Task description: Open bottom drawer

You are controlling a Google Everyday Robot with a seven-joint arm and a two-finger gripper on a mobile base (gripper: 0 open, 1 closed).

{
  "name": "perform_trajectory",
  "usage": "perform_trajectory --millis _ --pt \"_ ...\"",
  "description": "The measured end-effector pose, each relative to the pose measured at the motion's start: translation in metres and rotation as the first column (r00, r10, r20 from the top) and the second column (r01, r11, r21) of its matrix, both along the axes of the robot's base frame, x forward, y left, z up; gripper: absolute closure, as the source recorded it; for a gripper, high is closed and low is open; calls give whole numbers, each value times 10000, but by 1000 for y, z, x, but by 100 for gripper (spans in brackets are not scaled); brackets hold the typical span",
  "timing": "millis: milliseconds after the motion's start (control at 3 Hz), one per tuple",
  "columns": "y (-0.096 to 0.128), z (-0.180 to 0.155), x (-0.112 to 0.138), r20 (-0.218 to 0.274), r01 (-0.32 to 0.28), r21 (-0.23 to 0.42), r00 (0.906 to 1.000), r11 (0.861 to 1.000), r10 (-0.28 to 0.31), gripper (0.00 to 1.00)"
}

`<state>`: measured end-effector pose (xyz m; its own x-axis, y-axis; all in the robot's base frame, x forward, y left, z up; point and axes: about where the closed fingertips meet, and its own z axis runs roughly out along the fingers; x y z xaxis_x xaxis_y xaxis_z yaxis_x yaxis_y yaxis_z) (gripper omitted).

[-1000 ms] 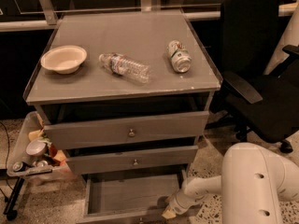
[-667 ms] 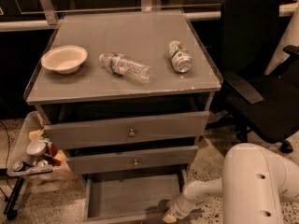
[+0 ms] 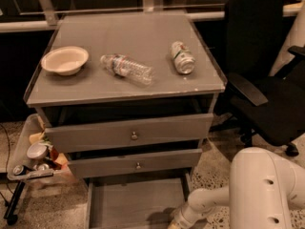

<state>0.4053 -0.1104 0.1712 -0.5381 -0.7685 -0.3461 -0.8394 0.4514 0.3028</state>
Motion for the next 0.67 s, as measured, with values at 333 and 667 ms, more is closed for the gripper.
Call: perform_trajectory --millis 333,667 --pt "0 4 0 0 0 0 10000 10000 0 100" --pt "-4 3 -27 -382 173 81 9991 9998 -170 100"
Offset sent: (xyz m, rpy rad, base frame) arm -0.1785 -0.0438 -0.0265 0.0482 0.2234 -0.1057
